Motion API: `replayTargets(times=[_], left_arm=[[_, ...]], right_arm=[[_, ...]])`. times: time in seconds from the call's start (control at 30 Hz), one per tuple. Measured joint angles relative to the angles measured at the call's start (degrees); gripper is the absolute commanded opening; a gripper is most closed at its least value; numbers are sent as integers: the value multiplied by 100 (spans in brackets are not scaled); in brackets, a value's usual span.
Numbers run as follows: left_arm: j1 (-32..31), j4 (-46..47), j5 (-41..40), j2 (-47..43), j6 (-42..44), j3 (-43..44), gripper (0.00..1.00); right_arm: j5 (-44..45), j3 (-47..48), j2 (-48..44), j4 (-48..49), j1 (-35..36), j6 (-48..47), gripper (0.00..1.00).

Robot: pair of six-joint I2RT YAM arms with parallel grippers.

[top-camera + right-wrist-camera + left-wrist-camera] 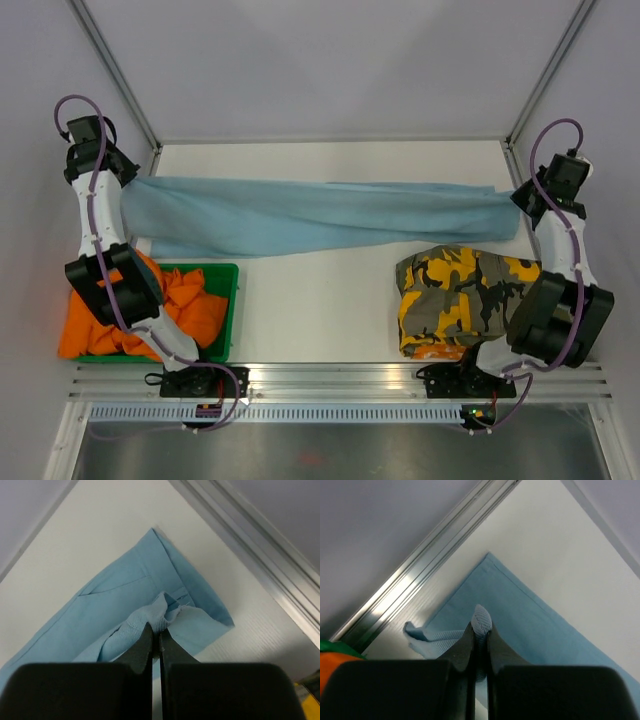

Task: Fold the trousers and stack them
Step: Fold the trousers

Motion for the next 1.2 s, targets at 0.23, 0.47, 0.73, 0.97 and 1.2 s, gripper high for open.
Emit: replayTargets(times=[0.23, 0.47, 0.73, 0.97, 1.2], left_arm=[[-2, -164, 22, 828, -114, 48, 2], [-4, -52, -2, 1193, -229, 48, 2], [-4, -35, -85, 1674, -293, 48, 2], [-20, -7, -125, 1882, -291, 59, 2], [-81, 129, -184, 1993, -293, 87, 2]], right_arm=[[-507, 673, 1703, 229, -11, 42, 0], [-1088, 1080, 2544, 780, -11, 39, 0], [-1355, 1449, 3346, 922, -11, 22, 0], [-1394, 1672, 3685, 892, -9, 20, 0], [-1497, 1961, 3904, 811, -2, 20, 0]])
